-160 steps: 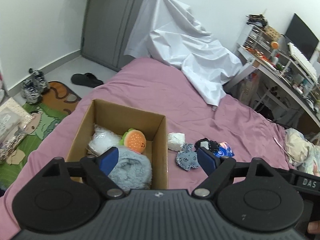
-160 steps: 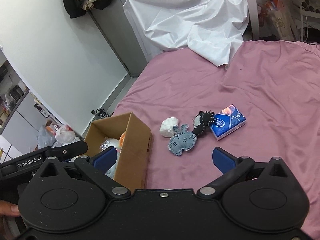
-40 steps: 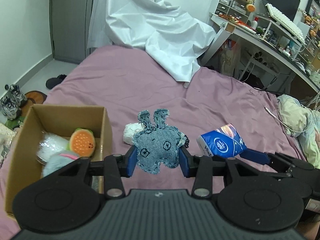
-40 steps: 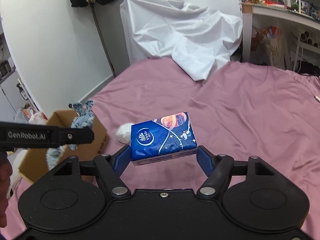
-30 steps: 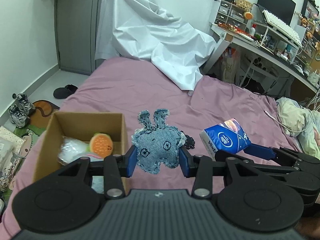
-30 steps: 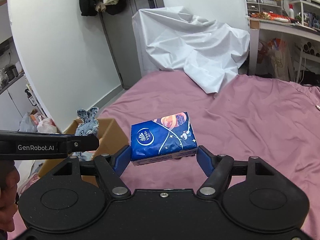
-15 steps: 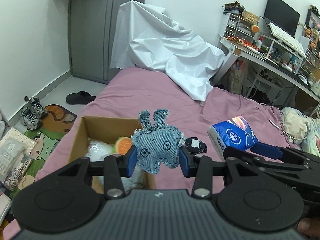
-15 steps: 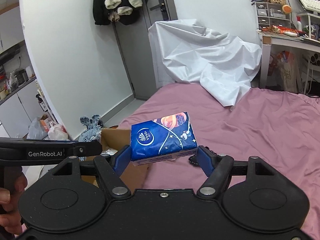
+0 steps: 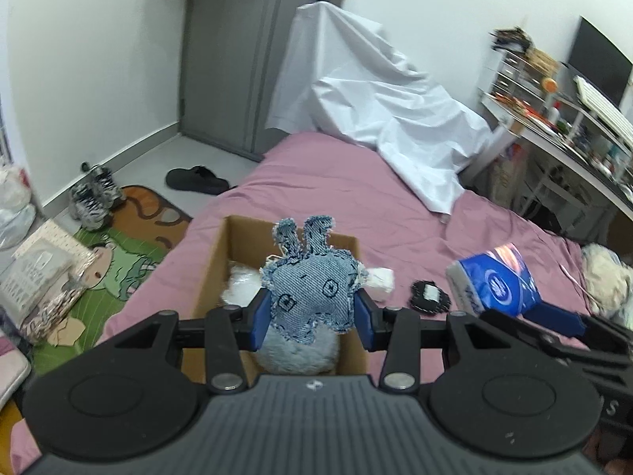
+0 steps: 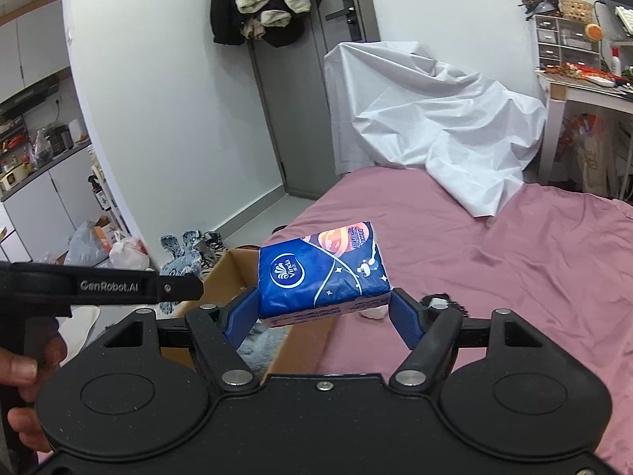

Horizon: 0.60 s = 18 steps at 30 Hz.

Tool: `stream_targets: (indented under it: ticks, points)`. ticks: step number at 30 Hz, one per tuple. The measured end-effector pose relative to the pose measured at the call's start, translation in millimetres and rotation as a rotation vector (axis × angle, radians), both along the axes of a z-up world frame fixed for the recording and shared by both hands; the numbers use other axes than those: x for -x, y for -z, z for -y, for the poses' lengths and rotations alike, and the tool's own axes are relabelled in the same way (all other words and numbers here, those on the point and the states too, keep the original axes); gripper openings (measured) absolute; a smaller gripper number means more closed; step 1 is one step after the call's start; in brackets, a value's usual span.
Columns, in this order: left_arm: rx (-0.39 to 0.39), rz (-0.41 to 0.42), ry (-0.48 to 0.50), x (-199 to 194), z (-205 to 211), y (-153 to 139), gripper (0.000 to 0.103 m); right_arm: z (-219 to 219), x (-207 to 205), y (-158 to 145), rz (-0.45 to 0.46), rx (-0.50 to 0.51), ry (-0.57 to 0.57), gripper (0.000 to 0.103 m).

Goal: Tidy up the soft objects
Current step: 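Lift and carry the bunny with the left tool and tissue pack with the right tool toward the box, then open the left tool to drop the bunny in the box while right tool drops the tissue pack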

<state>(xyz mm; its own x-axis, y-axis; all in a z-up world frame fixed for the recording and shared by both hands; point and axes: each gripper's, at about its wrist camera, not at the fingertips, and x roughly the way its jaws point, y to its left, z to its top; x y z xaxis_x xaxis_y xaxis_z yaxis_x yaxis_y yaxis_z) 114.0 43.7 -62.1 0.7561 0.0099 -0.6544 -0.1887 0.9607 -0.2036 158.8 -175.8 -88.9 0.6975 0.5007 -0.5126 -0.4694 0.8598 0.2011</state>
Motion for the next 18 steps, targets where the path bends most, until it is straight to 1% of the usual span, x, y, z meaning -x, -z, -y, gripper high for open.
stream_targets:
  ticks: [6, 13, 18]
  points:
    - [0.051, -0.025, -0.048, 3.9, -20.5, 12.9, 0.043, -21.7, 2.1, 3.5, -0.002, 0.008, -0.061, 0.07]
    - [0.088, -0.078, -0.051, 2.0, -34.4, 39.6, 0.043, -44.0, 0.1, 11.1, -0.023, 0.029, -0.09, 0.07]
    - [0.108, -0.112, -0.051, -3.0, -44.5, 54.4, 0.046, -55.1, 1.7, 17.0, -0.037, 0.051, -0.106, 0.07]
